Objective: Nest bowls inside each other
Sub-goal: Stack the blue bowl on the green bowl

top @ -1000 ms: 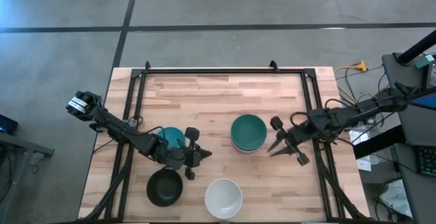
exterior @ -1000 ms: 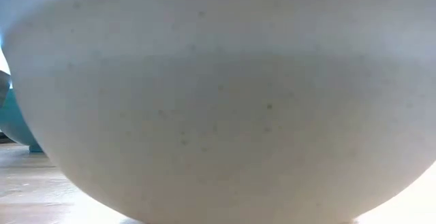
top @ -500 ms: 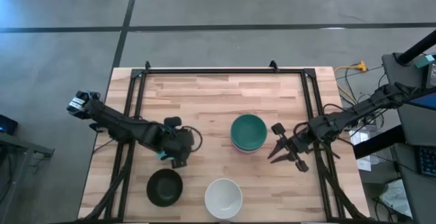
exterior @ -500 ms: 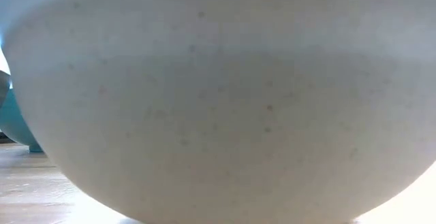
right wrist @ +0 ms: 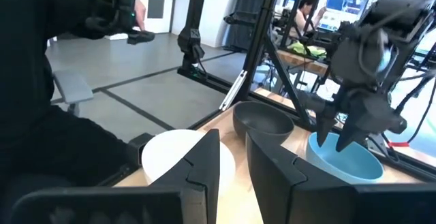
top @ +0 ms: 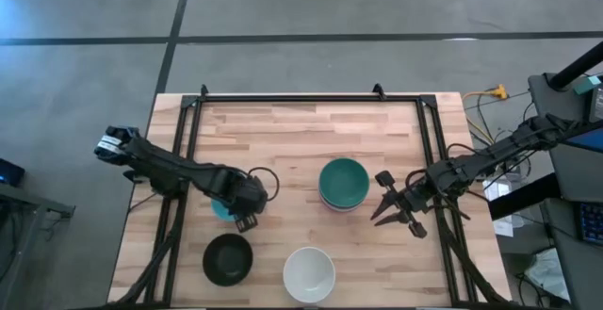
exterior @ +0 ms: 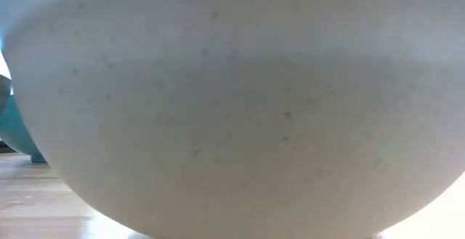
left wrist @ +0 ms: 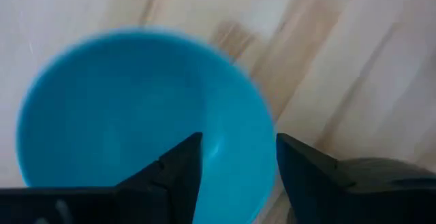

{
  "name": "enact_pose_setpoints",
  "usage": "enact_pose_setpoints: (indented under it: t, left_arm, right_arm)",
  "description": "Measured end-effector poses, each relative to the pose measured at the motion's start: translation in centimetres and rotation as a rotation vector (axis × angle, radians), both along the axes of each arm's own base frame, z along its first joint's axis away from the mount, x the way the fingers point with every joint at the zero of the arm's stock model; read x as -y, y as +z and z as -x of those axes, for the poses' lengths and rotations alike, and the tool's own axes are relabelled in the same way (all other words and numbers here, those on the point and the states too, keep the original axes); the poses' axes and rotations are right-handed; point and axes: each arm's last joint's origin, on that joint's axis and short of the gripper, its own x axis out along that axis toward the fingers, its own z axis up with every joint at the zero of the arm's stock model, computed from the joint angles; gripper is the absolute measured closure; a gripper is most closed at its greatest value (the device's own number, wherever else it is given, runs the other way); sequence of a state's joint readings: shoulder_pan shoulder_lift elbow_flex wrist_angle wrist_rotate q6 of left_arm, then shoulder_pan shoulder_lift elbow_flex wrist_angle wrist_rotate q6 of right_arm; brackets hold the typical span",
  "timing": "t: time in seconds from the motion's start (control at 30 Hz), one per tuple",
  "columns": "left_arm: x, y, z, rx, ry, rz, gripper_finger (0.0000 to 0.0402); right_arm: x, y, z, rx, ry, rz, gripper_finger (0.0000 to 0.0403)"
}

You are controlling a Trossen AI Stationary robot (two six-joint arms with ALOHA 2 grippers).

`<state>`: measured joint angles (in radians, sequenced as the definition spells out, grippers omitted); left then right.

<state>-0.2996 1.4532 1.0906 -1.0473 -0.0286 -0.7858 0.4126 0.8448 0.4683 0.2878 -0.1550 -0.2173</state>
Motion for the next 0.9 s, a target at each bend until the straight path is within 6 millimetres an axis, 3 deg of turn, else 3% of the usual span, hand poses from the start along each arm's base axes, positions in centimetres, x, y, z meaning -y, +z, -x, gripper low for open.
enact_pose_setpoints:
  t: [0.2,0.37,0.57,0.77,0.9]
  left_arm:
    - [-0.8,-2.5,0.9,-0.084,0.064,0.037,0.0231]
    - [-0.9,-3.4,1.3,-0.102,0.055,0.05,0.023]
    - [-1.0,-2.7,1.6,-0.077,0.04,0.055,0.023]
    - [-0.9,-0.9,1.1,0.059,0.03,0.101,0.023]
    - [-0.8,-1.1,0.9,0.112,0.026,0.121,0.023]
  right_arm:
    - [0.0,0.0,0.0,-0.004,0.0,-0.006,0.0335]
    - [0.0,0.0,0.0,-0.005,-0.001,-0.006,0.0335]
    - [0.0,0.0,0.0,-0.008,-0.001,-0.004,0.0335]
    - [0.0,-0.1,0.0,-0.008,-0.001,-0.004,0.0335]
    - [0.0,-0.1,0.0,-0.009,-0.001,-0.004,0.0335]
